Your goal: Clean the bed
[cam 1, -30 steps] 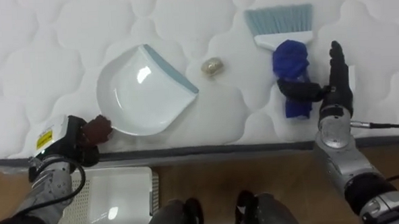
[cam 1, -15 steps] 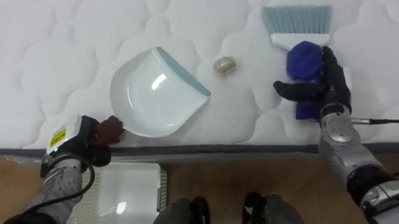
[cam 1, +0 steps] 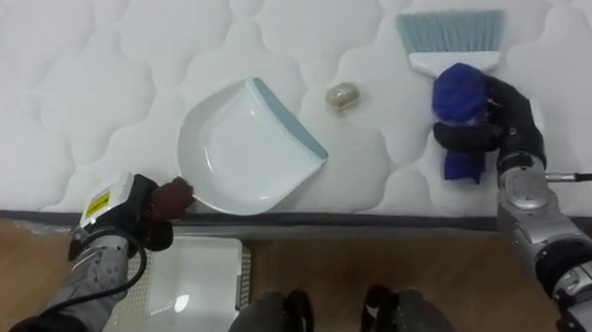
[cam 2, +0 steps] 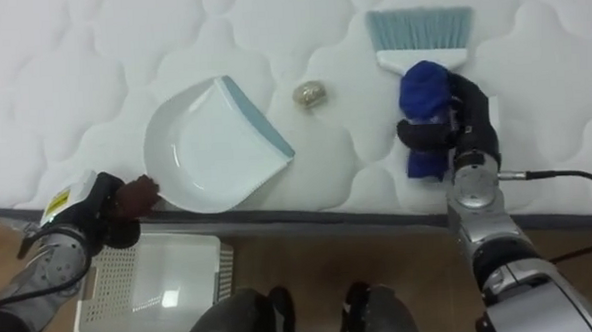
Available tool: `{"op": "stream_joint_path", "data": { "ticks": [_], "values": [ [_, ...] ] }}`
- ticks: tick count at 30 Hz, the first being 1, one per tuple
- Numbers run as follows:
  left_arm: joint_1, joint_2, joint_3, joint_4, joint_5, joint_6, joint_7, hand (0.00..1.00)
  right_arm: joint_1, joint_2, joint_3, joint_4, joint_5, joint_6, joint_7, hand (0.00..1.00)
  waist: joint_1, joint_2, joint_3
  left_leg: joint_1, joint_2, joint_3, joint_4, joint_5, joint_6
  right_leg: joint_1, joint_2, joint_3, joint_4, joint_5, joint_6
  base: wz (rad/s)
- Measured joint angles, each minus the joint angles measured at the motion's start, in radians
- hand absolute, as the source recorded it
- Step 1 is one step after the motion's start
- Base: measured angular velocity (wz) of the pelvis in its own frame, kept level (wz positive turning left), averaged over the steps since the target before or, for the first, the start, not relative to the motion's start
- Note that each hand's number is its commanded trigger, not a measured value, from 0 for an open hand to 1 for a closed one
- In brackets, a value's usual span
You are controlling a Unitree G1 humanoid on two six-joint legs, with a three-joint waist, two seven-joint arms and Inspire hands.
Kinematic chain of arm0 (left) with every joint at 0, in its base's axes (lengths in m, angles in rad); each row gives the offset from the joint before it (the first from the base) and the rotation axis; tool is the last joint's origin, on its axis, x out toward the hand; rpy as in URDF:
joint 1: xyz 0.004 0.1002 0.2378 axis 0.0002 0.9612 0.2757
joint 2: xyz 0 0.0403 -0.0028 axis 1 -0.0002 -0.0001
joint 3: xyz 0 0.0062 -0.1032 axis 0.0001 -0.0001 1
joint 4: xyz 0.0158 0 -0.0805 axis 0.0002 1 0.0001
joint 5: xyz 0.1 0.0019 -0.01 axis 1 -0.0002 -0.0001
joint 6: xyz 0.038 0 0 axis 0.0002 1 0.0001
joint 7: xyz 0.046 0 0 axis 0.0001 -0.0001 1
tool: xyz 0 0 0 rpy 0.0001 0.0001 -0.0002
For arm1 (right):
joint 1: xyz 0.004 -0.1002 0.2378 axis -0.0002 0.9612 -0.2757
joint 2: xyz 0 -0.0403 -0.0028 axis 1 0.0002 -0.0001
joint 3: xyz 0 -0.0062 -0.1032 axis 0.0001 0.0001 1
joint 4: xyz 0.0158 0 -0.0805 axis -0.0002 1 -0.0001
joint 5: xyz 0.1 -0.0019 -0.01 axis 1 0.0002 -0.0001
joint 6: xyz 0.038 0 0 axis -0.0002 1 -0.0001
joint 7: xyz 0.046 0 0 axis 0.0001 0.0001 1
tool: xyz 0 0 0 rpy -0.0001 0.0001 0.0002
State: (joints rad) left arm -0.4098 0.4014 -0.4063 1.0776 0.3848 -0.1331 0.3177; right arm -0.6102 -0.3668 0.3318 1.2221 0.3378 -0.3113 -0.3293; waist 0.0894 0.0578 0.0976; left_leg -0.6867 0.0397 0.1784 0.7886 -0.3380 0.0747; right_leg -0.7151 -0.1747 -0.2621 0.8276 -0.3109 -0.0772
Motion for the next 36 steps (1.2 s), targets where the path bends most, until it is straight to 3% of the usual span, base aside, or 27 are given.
{"op": "stream_joint_path", "data": {
  "ticks": [3,10,18,23,29,36],
  "values": [
    [0.0,-0.001,-0.005,-0.017,0.002,0.02,0.0,1.0,-0.022,-0.006,-0.001,0.019,-0.054,0.015,-0.025,1.0,0.0,0.013,0.0041,-0.001,0.002,-0.003,0.008,-0.001,-0.002,0.001,0.002,-0.001,0.005,-0.004,-0.003,0.0],
    [0.0,-0.001,-0.014,-0.037,0.0,0.049,-0.005,1.0,-0.029,0.006,0.0,0.019,-0.112,0.031,-0.067,1.0,-0.001,0.023,0.0007,-0.002,0.004,-0.003,0.007,-0.002,-0.003,0.0,0.004,-0.001,0.006,-0.006,-0.006,0.0],
    [-0.001,-0.001,-0.031,-0.039,-0.002,0.06,-0.008,1.0,-0.028,0.006,0.003,0.018,-0.114,0.046,-0.066,1.0,-0.004,0.017,-0.0041,0.001,0.001,-0.003,0.007,-0.002,-0.003,0.005,0.002,-0.002,0.005,-0.005,-0.004,0.0],
    [0.001,-0.001,-0.047,-0.035,-0.024,0.063,-0.017,1.0,-0.017,0.006,0.027,0.019,-0.115,0.062,-0.064,1.0,-0.007,0.005,-0.013,0.007,0.0,-0.008,0.008,-0.002,-0.003,0.015,0.001,-0.005,0.003,-0.005,-0.004,0.01],
    [0.005,-0.004,-0.08,-0.031,-0.051,0.088,-0.026,1.0,-0.002,0.006,0.039,0.021,-0.131,0.074,-0.066,1.0,-0.011,0.004,-0.0139,0.017,0.004,-0.02,0.01,-0.002,-0.003,0.038,0.007,-0.015,-0.011,-0.005,-0.003,0.04],
    [0.005,-0.005,-0.079,-0.036,-0.046,0.101,-0.026,1.0,-0.002,0.003,0.022,0.019,-0.28,0.086,-0.123,1.0,-0.008,0.004,-0.0139,0.011,0.001,-0.018,0.008,-0.001,-0.003,0.032,0.002,-0.017,-0.009,-0.005,-0.002,0.01]
  ]
}}
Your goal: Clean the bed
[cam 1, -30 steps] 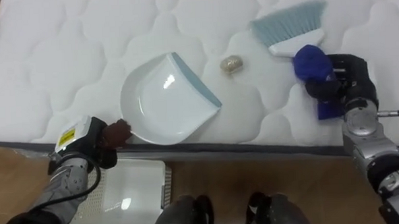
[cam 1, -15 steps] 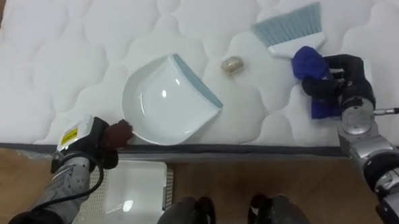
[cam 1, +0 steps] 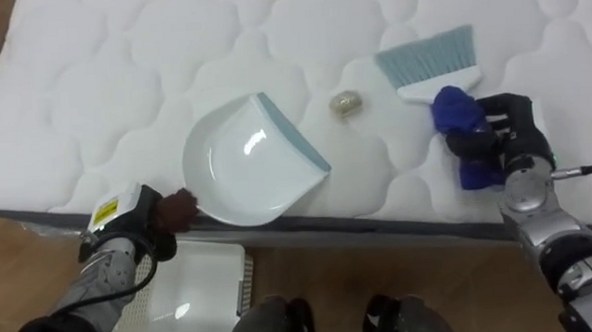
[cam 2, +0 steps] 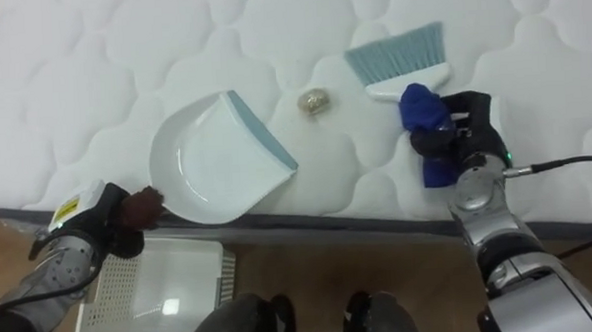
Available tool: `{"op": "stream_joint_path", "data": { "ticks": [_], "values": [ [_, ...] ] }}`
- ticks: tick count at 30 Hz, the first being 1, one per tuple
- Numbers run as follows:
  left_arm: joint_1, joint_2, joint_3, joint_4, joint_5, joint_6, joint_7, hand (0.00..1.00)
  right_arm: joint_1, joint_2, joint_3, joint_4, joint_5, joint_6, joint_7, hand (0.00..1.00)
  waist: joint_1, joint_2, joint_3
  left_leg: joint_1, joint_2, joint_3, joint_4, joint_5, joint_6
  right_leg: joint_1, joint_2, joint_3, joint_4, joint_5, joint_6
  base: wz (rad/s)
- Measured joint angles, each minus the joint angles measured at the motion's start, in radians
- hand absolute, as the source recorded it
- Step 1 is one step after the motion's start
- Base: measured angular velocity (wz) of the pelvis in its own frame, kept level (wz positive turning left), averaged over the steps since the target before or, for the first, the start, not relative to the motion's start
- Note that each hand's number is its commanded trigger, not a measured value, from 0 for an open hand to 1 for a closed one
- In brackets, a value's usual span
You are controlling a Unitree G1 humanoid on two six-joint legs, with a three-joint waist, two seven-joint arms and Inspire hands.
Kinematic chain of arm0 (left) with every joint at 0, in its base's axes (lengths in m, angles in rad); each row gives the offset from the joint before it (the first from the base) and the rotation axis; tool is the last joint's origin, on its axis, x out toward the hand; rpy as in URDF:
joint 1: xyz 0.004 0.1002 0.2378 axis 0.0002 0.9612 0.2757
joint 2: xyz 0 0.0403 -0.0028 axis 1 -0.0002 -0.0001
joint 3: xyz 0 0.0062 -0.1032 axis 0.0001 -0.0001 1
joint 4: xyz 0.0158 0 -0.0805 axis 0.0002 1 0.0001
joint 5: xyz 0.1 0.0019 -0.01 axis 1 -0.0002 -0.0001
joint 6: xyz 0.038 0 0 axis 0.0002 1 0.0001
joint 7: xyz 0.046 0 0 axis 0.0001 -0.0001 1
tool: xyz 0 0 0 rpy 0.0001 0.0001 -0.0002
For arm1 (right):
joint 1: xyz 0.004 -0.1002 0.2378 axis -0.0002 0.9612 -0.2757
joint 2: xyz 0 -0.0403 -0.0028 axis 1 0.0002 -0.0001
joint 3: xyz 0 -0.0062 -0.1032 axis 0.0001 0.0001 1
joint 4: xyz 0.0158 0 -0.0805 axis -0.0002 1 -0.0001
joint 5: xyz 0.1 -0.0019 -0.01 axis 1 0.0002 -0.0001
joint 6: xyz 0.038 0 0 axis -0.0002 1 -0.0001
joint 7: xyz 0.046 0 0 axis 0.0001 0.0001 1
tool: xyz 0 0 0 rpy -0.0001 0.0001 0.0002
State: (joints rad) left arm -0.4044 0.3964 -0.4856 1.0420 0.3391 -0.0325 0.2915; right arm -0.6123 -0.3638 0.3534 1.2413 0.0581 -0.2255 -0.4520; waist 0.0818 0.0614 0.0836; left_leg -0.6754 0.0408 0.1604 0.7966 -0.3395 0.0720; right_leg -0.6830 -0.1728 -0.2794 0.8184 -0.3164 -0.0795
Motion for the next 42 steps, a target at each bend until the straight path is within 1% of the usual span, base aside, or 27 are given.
{"op": "stream_joint_path", "data": {
  "ticks": [3,5,6,7,8,9,10,11,13,14,15,16,17,18,19,20,21,22,23,24,26,30,32,35,37,40,42],
  "values": [
    [-0.001,0.0,0.0,-0.008,0.009,0.002,0.0,1.0,-0.011,-0.01,-0.003,0.0,-0.079,0.014,-0.015,1.0,0.001,-0.003,-0.0012,-0.008,-0.002,0.0,0.004,0.0,0.001,-0.009,-0.002,0.003,0.006,0.0,0.0,0.0],
    [-0.007,0.002,0.002,-0.013,0.017,0.005,0.0,1.0,-0.019,-0.032,-0.002,-0.002,-0.148,0.019,-0.013,1.0,0.001,-0.016,-0.0016,-0.016,-0.01,0.005,0.002,0.003,0.005,-0.024,-0.016,0.003,0.02,0.0,0.0,0.05],
    [-0.009,0.002,0.002,-0.012,0.019,0.005,-0.001,1.0,-0.022,-0.038,-0.003,-0.001,-0.169,0.02,-0.012,1.0,0.003,-0.019,-0.0015,-0.016,-0.012,0.005,0.0,0.005,0.006,-0.026,-0.018,0.003,0.022,0.0,0.0,0.04],
    [-0.011,0.003,0.008,-0.009,0.024,0.003,-0.004,1.0,-0.03,-0.052,-0.003,-0.001,-0.241,0.031,-0.013,1.0,0.007,-0.027,-0.0009,-0.016,-0.013,0.008,-0.001,0.006,0.006,-0.028,-0.018,0.005,0.022,0.0,0.0,0.0],
    [-0.018,0.009,0.013,-0.009,0.03,0.003,-0.012,1.0,-0.042,-0.068,0.001,-0.003,-0.322,0.041,-0.012,1.0,0.008,-0.04,-0.001,-0.017,-0.013,0.011,-0.001,0.006,0.006,-0.032,-0.018,0.008,0.024,0.0,0.0,-0.03],
    [-0.021,0.014,0.013,-0.009,0.037,0.002,-0.013,1.0,-0.05,-0.076,0.007,-0.006,-0.359,0.048,-0.012,1.0,0.01,-0.047,-0.001,-0.018,-0.013,0.011,-0.001,0.006,0.006,-0.033,-0.018,0.009,0.026,0.0,0.0,0.0],
    [-0.026,0.026,0.012,-0.01,0.048,0.001,-0.013,1.0,-0.067,-0.087,0.022,-0.007,-0.427,0.063,-0.012,1.0,0.009,-0.062,-0.0012,-0.018,-0.013,0.01,-0.001,0.007,0.005,-0.034,-0.018,0.009,0.027,0.0,0.0,0.0],
    [-0.03,0.032,0.011,-0.011,0.049,0.001,-0.013,1.0,-0.076,-0.093,0.031,-0.007,-0.458,0.071,-0.012,1.0,0.008,-0.07,-0.0015,-0.017,-0.013,0.01,0.0,0.007,0.005,-0.033,-0.018,0.009,0.028,0.0,0.0,0.0],
    [-0.045,0.055,0.01,-0.013,0.067,-0.001,-0.013,1.0,-0.102,-0.11,0.074,-0.025,-0.58,0.102,-0.015,1.0,0.009,-0.105,-0.0007,-0.016,-0.013,0.01,-0.001,0.008,0.004,-0.033,-0.018,0.009,0.029,0.0,-0.001,0.0],
    [-0.052,0.062,0.01,-0.013,0.071,-0.001,-0.013,1.0,-0.111,-0.118,0.097,-0.037,-0.633,0.12,-0.019,1.0,0.009,-0.118,0.0007,-0.015,-0.012,0.008,-0.002,0.008,0.004,-0.03,-0.017,0.007,0.024,0.0,-0.001,0.0],
    [-0.056,0.063,0.01,-0.013,0.071,0.0,-0.013,1.0,-0.115,-0.122,0.105,-0.042,-0.658,0.128,-0.02,1.0,0.01,-0.122,0.0012,-0.015,-0.012,0.006,-0.003,0.009,0.004,-0.026,-0.015,0.005,0.018,0.0,-0.001,0.0],
    [-0.064,0.063,0.011,-0.013,0.088,0.0,-0.013,1.0,-0.12,-0.129,0.119,-0.048,-0.713,0.142,-0.026,1.0,0.016,-0.132,0.0011,-0.014,-0.011,0.005,-0.009,0.012,0.005,-0.023,-0.012,0.004,0.008,0.003,0.001,-0.04],
    [-0.074,0.063,0.011,-0.013,0.113,-0.003,-0.013,1.0,-0.12,-0.142,0.126,-0.065,-0.787,0.154,-0.028,1.0,0.027,-0.136,0.0024,-0.013,-0.005,0.006,-0.01,0.012,0.006,-0.02,-0.004,0.004,-0.004,0.011,0.003,-0.1],
    [-0.077,0.064,0.012,-0.013,0.124,-0.004,-0.013,1.0,-0.12,-0.148,0.128,-0.075,-0.822,0.16,-0.029,1.0,0.034,-0.137,0.0031,-0.013,-0.001,0.006,-0.01,0.012,0.006,-0.018,0.001,0.004,-0.011,0.015,0.003,-0.12],
    [-0.083,0.068,0.012,-0.013,0.136,-0.009,-0.013,1.0,-0.12,-0.157,0.129,-0.094,-0.892,0.168,-0.033,1.0,0.038,-0.141,0.005,-0.012,0.0,0.005,-0.015,0.013,0.006,-0.015,0.004,0.003,-0.021,0.021,0.003,-0.09],
    [-0.083,0.076,0.011,-0.015,0.136,-0.014,-0.013,1.0,-0.12,-0.161,0.132,-0.116,-0.956,0.182,-0.038,1.0,0.038,-0.146,0.0068,-0.012,0.0,0.005,-0.017,0.013,0.007,-0.014,0.006,0.004,-0.025,0.023,0.005,-0.05],
    [-0.083,0.082,0.012,-0.019,0.138,-0.017,-0.013,1.0,-0.12,-0.162,0.134,-0.125,-0.986,0.186,-0.044,1.0,0.038,-0.151,0.009,-0.013,-0.001,0.005,-0.018,0.013,0.007,-0.014,0.005,0.004,-0.025,0.023,0.005,0.0],
    [-0.083,0.099,0.012,-0.032,0.147,-0.023,-0.013,1.0,-0.12,-0.164,0.136,-0.137,-1.038,0.193,-0.058,1.0,0.038,-0.161,0.014,-0.014,-0.001,0.005,-0.018,0.013,0.007,-0.016,0.005,0.003,-0.025,0.023,0.005,0.0],
    [-0.083,0.115,0.013,-0.047,0.159,-0.028,-0.012,1.0,-0.12,-0.17,0.136,-0.156,-1.089,0.198,-0.061,1.0,0.037,-0.174,0.0127,-0.022,0.0,0.005,-0.018,0.013,0.007,-0.024,0.005,0.003,-0.025,0.023,0.005,0.0],
    [-0.083,0.122,0.013,-0.055,0.167,-0.031,-0.011,1.0,-0.122,-0.178,0.137,-0.167,-1.116,0.198,-0.062,1.0,0.037,-0.177,0.0127,-0.028,0.001,0.005,-0.017,0.013,0.007,-0.028,0.005,0.002,-0.025,0.023,0.005,0.0],
    [-0.083,0.14,0.022,-0.073,0.21,-0.045,-0.007,1.0,-0.122,-0.209,0.153,-0.214,-1.219,0.209,-0.062,1.0,0.04,-0.186,0.0134,-0.036,0.003,0.005,-0.015,0.014,0.008,-0.036,0.006,0.001,-0.027,0.025,0.004,0.0],
    [-0.082,0.16,0.022,-0.076,0.229,-0.062,0.012,1.0,-0.122,-0.252,0.217,-0.288,-1.299,0.216,-0.062,1.0,0.04,-0.198,0.0128,-0.035,0.006,0.005,-0.015,0.014,0.008,-0.037,0.009,0.001,-0.027,0.032,0.004,0.0],
    [-0.079,0.172,0.022,-0.081,0.246,-0.063,0.022,1.0,-0.122,-0.26,0.227,-0.337,-1.348,0.224,-0.056,1.0,0.039,-0.199,0.0122,-0.037,0.016,0.008,-0.016,0.013,0.007,-0.035,0.02,0.001,-0.04,0.038,0.002,-0.08],
    [-0.071,0.188,0.02,-0.081,0.243,-0.071,0.022,1.0,-0.122,-0.271,0.257,-0.394,-1.372,0.227,-0.038,1.0,0.032,-0.201,0.0111,-0.031,0.018,0.014,-0.018,0.014,0.007,-0.034,0.02,0.001,-0.041,0.038,0.001,-0.07],
    [-0.063,0.196,0.02,-0.084,0.242,-0.075,0.022,1.0,-0.122,-0.27,0.261,-0.412,-1.381,0.227,-0.029,1.0,0.032,-0.203,0.0097,-0.027,0.02,0.02,-0.021,0.014,0.007,-0.033,0.019,0.002,-0.041,0.039,0.001,-0.1],
    [-0.058,0.2,0.02,-0.085,0.243,-0.075,0.022,1.0,-0.122,-0.271,0.274,-0.433,-1.385,0.229,-0.022,1.0,0.031,-0.204,0.0092,-0.023,0.023,0.024,-0.02,0.014,0.007,-0.03,0.02,0.002,-0.042,0.04,-0.001,-0.04],
    [-0.047,0.208,0.02,-0.085,0.243,-0.076,0.022,1.0,-0.118,-0.272,0.3,-0.462,-1.385,0.235,0.001,1.0,0.03,-0.207,0.007,-0.017,0.027,0.026,-0.02,0.013,0.006,-0.024,0.022,0.001,-0.047,0.041,-0.003,-0.1]
  ]
}}
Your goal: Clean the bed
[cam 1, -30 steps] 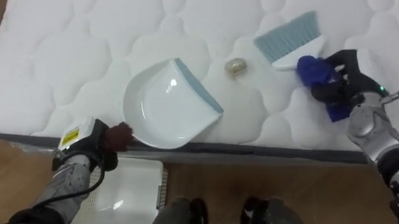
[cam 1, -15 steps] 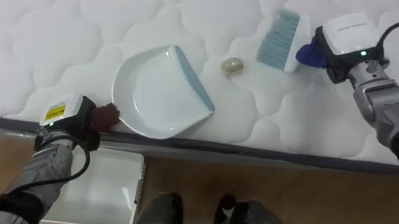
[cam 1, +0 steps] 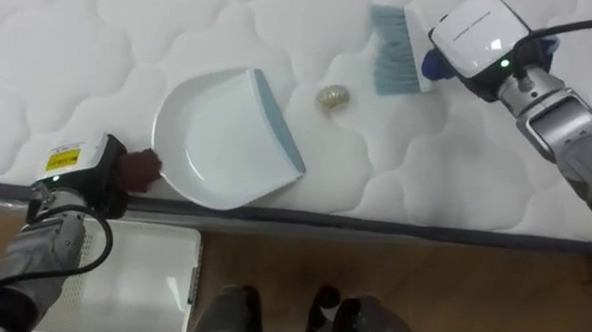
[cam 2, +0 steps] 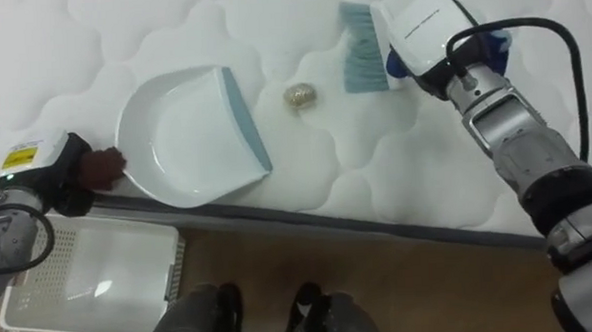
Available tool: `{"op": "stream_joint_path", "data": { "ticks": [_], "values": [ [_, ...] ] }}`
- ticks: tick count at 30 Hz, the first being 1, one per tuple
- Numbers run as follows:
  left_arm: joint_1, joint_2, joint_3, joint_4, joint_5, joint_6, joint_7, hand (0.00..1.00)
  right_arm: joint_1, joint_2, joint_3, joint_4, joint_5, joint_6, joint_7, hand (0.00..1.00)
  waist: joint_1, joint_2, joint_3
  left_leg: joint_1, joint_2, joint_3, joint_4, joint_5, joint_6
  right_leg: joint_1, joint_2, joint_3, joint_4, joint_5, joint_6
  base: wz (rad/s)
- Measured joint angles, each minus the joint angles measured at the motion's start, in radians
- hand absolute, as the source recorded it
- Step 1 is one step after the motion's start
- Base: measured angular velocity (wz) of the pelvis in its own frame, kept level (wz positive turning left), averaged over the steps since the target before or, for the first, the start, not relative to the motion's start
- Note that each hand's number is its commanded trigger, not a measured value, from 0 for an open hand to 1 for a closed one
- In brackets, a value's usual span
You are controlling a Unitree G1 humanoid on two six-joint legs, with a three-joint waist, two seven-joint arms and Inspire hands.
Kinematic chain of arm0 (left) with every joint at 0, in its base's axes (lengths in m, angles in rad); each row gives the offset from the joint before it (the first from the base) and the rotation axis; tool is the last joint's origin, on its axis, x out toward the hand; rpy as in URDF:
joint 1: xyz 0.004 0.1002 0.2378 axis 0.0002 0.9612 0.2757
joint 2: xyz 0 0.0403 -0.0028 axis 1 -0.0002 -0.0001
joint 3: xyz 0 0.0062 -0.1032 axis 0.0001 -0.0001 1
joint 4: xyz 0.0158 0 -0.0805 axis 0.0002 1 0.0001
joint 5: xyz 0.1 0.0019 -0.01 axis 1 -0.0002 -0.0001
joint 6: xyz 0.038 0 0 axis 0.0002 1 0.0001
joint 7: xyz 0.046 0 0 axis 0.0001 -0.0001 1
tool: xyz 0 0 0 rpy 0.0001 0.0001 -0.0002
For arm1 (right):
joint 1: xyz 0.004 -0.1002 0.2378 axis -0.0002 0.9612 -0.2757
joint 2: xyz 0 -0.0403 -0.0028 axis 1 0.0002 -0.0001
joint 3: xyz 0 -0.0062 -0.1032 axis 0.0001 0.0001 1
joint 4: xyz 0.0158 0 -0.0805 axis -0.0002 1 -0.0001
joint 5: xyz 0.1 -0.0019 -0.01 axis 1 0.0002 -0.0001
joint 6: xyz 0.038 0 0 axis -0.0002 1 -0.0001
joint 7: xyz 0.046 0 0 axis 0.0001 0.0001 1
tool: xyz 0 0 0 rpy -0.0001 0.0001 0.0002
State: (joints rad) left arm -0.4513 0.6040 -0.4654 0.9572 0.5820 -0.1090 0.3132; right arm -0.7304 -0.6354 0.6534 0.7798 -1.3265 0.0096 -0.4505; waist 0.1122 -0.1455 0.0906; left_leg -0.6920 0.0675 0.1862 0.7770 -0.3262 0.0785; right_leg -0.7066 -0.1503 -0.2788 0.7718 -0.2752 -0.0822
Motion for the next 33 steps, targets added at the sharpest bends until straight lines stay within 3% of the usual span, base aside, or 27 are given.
{"op": "stream_joint_path", "data": {
  "ticks": [2,10,15,21,29,33],
  "values": [
    [0.009,0.006,0.0,0.003,0.0,0.0,0.0,1.0,0.005,0.0,0.021,-0.054,0.002,0.0,0.04,1.0,-0.002,-0.002,-0.0016,0.006,0.013,0.0,-0.003,-0.001,-0.003,0.012,0.015,-0.001,-0.022,0.009,-0.003,-0.13],
    [0.038,0.006,-0.011,0.007,0.002,-0.004,0.005,1.0,0.009,0.0,0.073,-0.191,0.059,-0.026,0.153,1.0,-0.006,-0.009,-0.0063,0.021,0.014,0.004,-0.02,0.001,-0.006,0.027,0.015,-0.018,-0.044,0.017,-0.004,-0.04],
    [0.046,0.01,-0.023,0.009,0.008,-0.01,-0.001,1.0,0.013,0.03,0.11,-0.212,0.231,-0.052,0.225,1.0,0.004,-0.009,-0.0066,0.021,0.021,0.003,-0.012,0.001,-0.008,0.032,0.016,-0.029,-0.044,0.021,-0.01,-0.02],
    [0.047,0.009,-0.028,0.01,0.049,-0.028,-0.003,1.0,0.013,0.034,0.111,-0.283,0.494,-0.056,0.353,1.0,0.022,-0.006,-0.008,0.021,0.025,0.003,-0.012,0.004,-0.012,0.031,0.02,-0.03,-0.048,0.024,-0.014,-0.02],
    [0.05,-0.021,-0.03,0.042,0.081,-0.021,-0.004,1.0,0.006,0.108,0.093,-0.273,0.794,-0.058,0.491,1.0,0.031,0.029,-0.0085,0.021,0.022,0.002,0.003,0.005,-0.014,0.027,0.01,-0.036,-0.021,0.019,-0.019,0.02],
    [0.05,-0.033,-0.03,0.044,0.1,-0.02,-0.004,1.0,0.006,0.14,0.067,-0.267,0.883,-0.081,0.548,1.0,0.032,0.051,-0.0081,0.019,0.021,0.005,0.007,0.004,-0.018,0.018,0.007,-0.03,-0.006,0.006,-0.026,0.0]
  ]
}}
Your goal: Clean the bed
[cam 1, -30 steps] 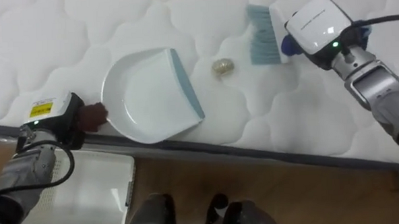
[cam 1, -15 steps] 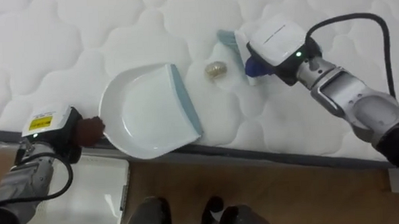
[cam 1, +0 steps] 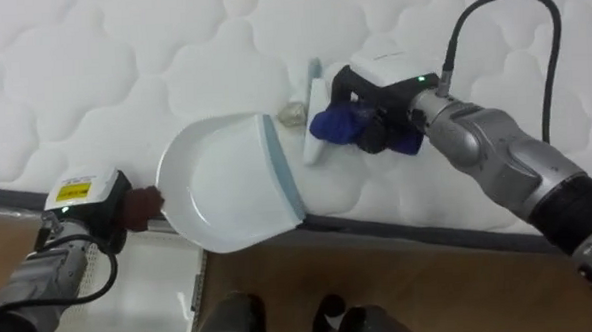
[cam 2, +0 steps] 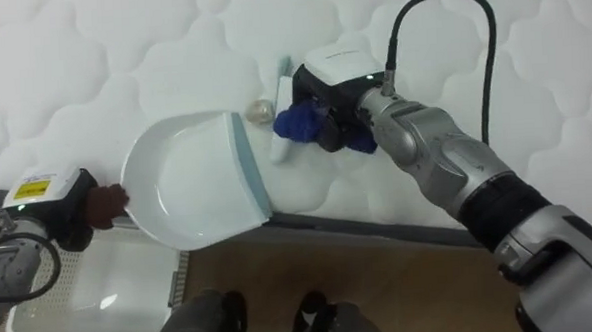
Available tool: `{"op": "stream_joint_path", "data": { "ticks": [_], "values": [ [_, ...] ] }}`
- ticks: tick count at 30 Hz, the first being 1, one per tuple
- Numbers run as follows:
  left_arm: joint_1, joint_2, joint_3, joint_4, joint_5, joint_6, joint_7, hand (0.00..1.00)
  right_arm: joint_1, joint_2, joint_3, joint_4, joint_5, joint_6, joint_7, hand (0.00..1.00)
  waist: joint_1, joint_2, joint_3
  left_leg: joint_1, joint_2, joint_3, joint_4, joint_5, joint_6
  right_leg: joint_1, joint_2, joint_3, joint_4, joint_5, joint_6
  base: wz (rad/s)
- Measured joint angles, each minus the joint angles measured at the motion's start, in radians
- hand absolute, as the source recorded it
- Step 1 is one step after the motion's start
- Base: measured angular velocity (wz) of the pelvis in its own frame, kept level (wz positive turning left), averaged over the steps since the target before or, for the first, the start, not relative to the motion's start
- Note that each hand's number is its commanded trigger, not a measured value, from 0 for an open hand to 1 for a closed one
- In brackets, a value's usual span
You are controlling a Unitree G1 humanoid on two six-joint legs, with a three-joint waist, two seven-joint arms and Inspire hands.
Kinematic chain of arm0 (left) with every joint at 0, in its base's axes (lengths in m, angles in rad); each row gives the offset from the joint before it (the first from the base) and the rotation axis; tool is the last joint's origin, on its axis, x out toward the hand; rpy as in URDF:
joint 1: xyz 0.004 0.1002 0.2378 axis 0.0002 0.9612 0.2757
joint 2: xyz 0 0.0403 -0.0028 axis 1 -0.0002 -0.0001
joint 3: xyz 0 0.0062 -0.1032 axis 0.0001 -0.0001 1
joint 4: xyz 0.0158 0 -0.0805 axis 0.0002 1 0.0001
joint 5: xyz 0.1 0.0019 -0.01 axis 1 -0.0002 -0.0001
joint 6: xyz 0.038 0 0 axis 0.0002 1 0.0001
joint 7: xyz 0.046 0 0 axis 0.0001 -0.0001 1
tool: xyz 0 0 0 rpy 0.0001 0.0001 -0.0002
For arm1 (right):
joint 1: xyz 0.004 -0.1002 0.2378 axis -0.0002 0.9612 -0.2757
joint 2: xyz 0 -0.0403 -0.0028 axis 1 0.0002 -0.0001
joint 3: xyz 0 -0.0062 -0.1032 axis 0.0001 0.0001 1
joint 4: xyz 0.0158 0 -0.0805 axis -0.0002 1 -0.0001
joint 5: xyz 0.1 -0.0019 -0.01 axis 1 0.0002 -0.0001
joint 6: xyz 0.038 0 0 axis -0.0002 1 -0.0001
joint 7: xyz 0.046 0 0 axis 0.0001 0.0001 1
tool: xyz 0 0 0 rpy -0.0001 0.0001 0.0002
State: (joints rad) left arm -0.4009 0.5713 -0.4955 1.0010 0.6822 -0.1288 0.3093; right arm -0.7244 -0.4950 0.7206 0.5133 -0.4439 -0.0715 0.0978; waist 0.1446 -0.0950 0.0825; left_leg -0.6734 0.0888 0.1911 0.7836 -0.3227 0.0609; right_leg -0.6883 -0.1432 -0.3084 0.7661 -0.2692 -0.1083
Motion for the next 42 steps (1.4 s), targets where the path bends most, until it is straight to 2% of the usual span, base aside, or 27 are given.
{"op": "stream_joint_path", "data": {
  "ticks": [4,10,17,27,38,42],
  "values": [
    [0.0,-0.01,0.0,0.017,-0.003,0.0,0.002,1.0,0.001,0.021,0.0,0.014,0.091,-0.024,0.04,1.0,0.0,0.024,-0.0016,-0.003,0.002,0.001,-0.002,0.005,-0.008,-0.005,0.0,-0.001,0.004,-0.003,-0.009,0.0],
    [0.0,-0.02,0.0,0.042,-0.002,-0.002,0.007,1.0,0.0,0.022,-0.012,0.02,0.104,-0.024,0.09,1.0,-0.005,0.031,-0.0031,-0.003,-0.001,-0.001,-0.004,0.007,-0.012,-0.007,-0.007,-0.006,0.013,-0.008,-0.016,0.03],
    [0.0,-0.039,0.0,0.068,-0.004,-0.003,0.014,1.0,0.001,0.022,-0.019,0.02,0.105,-0.024,0.114,1.0,-0.008,0.031,-0.0031,0.0,-0.012,-0.004,-0.005,0.007,-0.011,-0.004,-0.015,-0.004,0.016,-0.012,-0.01,0.0],
    [0.0,-0.04,0.0,0.099,-0.023,-0.017,0.014,1.0,0.001,0.021,-0.024,0.016,0.127,-0.025,0.142,1.0,-0.013,0.031,-0.0034,0.0,-0.014,-0.006,-0.01,0.007,-0.011,-0.005,-0.016,-0.006,0.013,-0.012,-0.009,0.0],
    [0.0,-0.041,0.007,0.117,-0.025,-0.029,0.014,1.0,0.026,0.014,-0.045,0.025,0.171,-0.047,0.119,1.0,-0.022,0.025,-0.0079,0.012,-0.011,-0.014,-0.01,0.007,-0.01,0.019,-0.013,-0.017,0.001,-0.012,-0.008,0.01],
    [0.0,-0.047,0.008,0.116,-0.022,-0.026,0.015,1.0,0.06,0.009,-0.084,0.062,0.211,-0.082,0.095,1.0,-0.033,0.025,-0.0079,0.026,-0.014,-0.024,-0.01,0.007,-0.01,0.04,-0.014,-0.024,-0.002,-0.012,-0.005,0.07]
  ]
}}
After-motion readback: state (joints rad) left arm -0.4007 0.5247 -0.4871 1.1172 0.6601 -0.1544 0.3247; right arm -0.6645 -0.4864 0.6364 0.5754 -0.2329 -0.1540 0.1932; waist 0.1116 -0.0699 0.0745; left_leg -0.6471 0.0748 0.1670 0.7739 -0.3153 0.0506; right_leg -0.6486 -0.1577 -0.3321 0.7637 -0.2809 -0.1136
